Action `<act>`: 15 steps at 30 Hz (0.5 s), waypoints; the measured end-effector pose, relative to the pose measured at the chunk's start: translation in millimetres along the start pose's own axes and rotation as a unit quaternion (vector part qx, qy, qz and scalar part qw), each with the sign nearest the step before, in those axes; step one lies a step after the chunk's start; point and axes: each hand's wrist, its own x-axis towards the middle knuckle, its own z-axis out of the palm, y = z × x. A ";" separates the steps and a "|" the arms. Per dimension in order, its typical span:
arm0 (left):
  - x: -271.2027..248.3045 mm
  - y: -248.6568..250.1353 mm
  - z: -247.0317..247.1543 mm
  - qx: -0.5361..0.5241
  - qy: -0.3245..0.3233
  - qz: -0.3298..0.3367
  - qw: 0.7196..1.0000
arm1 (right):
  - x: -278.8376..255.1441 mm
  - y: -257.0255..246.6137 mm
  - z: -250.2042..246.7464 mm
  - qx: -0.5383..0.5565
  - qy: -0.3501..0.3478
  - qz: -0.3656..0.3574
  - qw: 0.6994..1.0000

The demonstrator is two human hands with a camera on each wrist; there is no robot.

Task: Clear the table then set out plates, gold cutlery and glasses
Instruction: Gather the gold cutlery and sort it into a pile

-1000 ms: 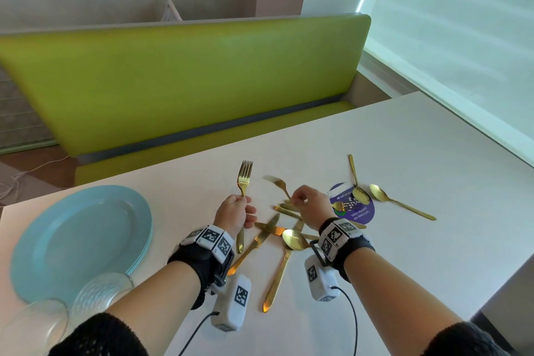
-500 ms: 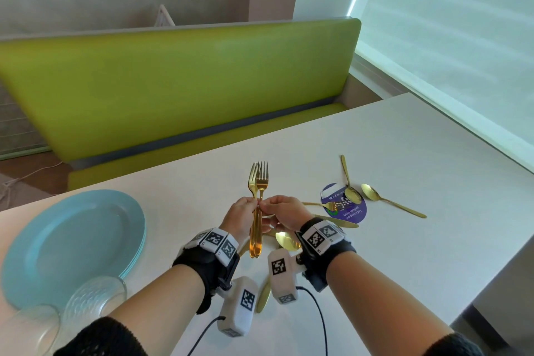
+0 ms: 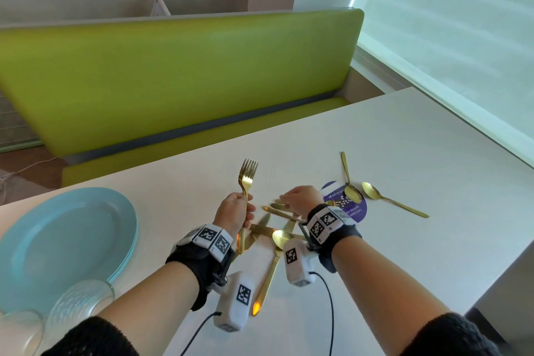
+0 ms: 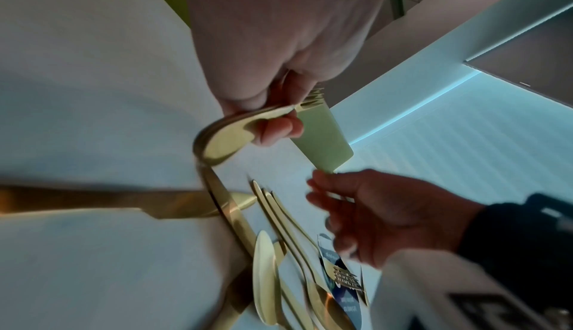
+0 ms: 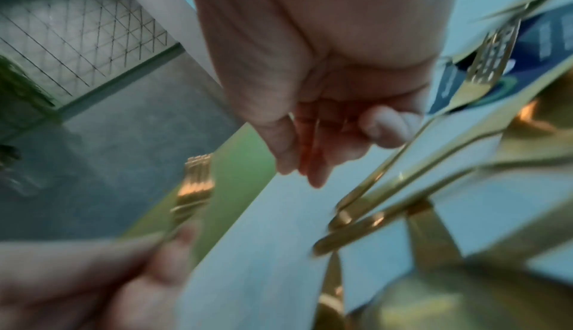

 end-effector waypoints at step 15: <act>17.8 0.0 -6.9 0.003 0.001 0.002 1.000 | 42.8 28.6 -14.2 -0.078 0.078 0.143 0.984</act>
